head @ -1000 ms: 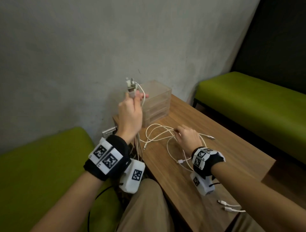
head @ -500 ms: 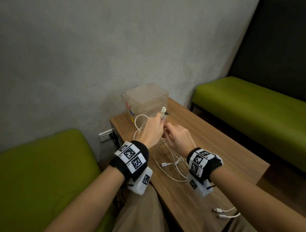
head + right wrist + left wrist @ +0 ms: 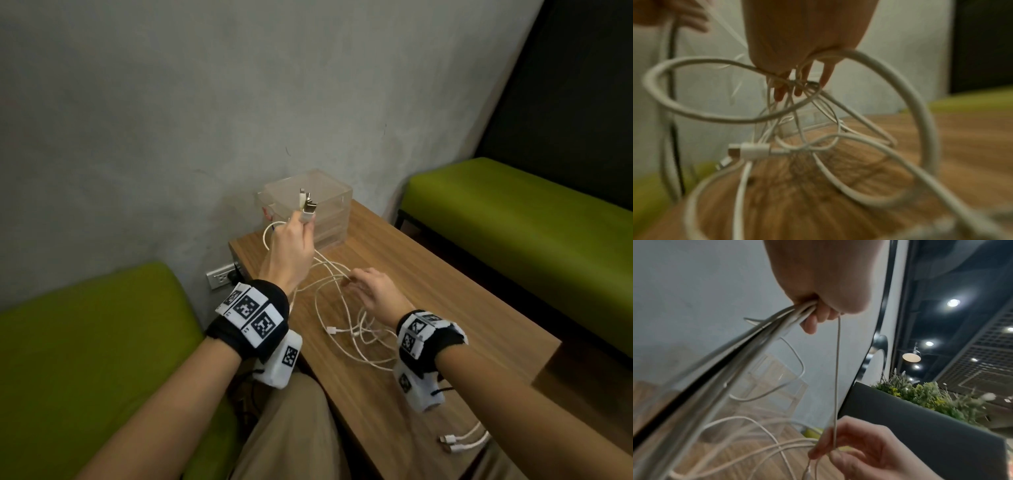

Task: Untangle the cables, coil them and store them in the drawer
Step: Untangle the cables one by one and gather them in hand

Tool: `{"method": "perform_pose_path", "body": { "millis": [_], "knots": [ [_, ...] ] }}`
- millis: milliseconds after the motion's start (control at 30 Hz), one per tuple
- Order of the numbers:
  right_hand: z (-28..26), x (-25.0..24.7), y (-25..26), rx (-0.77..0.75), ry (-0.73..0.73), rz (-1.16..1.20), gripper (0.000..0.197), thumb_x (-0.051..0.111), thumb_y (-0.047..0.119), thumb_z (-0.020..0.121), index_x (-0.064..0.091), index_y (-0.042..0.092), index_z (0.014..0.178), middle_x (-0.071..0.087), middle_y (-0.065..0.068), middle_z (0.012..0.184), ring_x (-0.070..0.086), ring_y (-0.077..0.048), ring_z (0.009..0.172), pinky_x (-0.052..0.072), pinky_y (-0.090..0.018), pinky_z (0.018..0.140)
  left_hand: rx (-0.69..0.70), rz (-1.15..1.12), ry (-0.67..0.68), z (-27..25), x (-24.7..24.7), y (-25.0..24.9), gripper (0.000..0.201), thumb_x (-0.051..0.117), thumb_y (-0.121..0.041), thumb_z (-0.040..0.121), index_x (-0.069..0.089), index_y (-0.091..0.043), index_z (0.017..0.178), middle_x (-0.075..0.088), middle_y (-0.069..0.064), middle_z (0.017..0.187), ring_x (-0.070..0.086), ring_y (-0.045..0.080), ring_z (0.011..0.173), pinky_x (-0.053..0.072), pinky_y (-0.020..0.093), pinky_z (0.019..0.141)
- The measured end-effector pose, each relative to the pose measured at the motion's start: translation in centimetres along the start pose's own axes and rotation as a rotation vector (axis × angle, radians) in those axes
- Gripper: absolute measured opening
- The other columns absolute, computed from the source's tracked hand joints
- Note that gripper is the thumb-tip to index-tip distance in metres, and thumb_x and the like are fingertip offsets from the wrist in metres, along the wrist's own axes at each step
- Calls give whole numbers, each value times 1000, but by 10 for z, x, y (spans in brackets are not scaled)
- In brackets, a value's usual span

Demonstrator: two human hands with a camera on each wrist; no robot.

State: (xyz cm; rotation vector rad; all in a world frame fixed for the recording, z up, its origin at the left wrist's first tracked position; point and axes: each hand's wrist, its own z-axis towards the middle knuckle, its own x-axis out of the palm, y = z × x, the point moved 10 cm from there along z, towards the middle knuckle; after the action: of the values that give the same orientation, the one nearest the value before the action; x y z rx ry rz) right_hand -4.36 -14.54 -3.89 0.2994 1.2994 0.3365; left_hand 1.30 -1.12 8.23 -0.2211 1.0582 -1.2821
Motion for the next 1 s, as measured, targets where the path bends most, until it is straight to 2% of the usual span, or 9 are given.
{"method": "perform_pose_path", "body": {
  "millis": [133,233,367,467,633,733,800,900,1000],
  "knots": [
    [5,15,-41,265,176,-63,28,48,38,93,65,18,85,67,-4,91,63,-20,81,52,-37,78,75,-74,-48,-2,-6,-14,22,37,-8,97,52,0,83,34,-11,47,46,2,40,32,11,40],
    [0,28,-58,343,269,-180,49,38,54,91,65,13,88,64,-3,91,60,-19,81,47,-42,85,124,-107,-76,-5,-11,-17,25,38,-10,97,56,4,87,33,-13,48,47,-1,44,31,10,41],
    [1,22,-33,156,289,-239,37,43,46,93,66,17,98,63,-2,104,58,-20,95,46,-42,85,161,-90,-192,-12,-27,-16,30,37,-14,94,58,7,86,31,-17,50,34,1,37,29,7,42],
    [-1,12,-17,4,280,-204,35,51,42,90,68,11,95,62,-3,105,58,-18,92,48,-35,80,149,-63,-247,-7,-42,-11,29,37,-11,95,59,9,94,32,-18,53,34,-3,46,32,4,48],
    [0,-3,-17,-63,246,-178,39,54,46,86,68,9,83,57,-3,91,51,-14,76,47,-31,71,43,-7,-273,1,-53,15,30,36,-10,98,56,7,85,32,-10,48,32,4,40,32,10,43],
    [4,-13,-17,-78,242,-165,35,57,42,87,69,9,81,53,-1,91,49,-12,80,46,-28,75,-45,-1,-297,4,-58,31,28,35,-13,98,48,-5,75,34,-8,51,32,2,44,29,13,44],
    [6,-21,-19,-62,248,-158,33,58,41,86,67,9,81,48,1,92,46,-12,84,42,-26,77,-75,10,-302,4,-60,40,30,35,-14,99,51,-2,77,37,-5,55,33,1,47,24,19,47],
    [13,-31,-19,-64,238,-164,26,58,39,87,58,15,76,41,2,92,39,-12,86,34,-23,77,-123,28,-319,2,-64,52,29,34,-15,99,46,-6,74,34,-5,52,32,5,46,26,18,46],
    [17,-34,-22,-53,230,-198,29,56,41,87,57,13,85,40,0,101,39,-11,88,33,-20,78,-132,43,-321,1,-66,57,29,34,-16,99,43,-9,73,33,-5,51,32,7,46,17,25,49]
  ]
}}
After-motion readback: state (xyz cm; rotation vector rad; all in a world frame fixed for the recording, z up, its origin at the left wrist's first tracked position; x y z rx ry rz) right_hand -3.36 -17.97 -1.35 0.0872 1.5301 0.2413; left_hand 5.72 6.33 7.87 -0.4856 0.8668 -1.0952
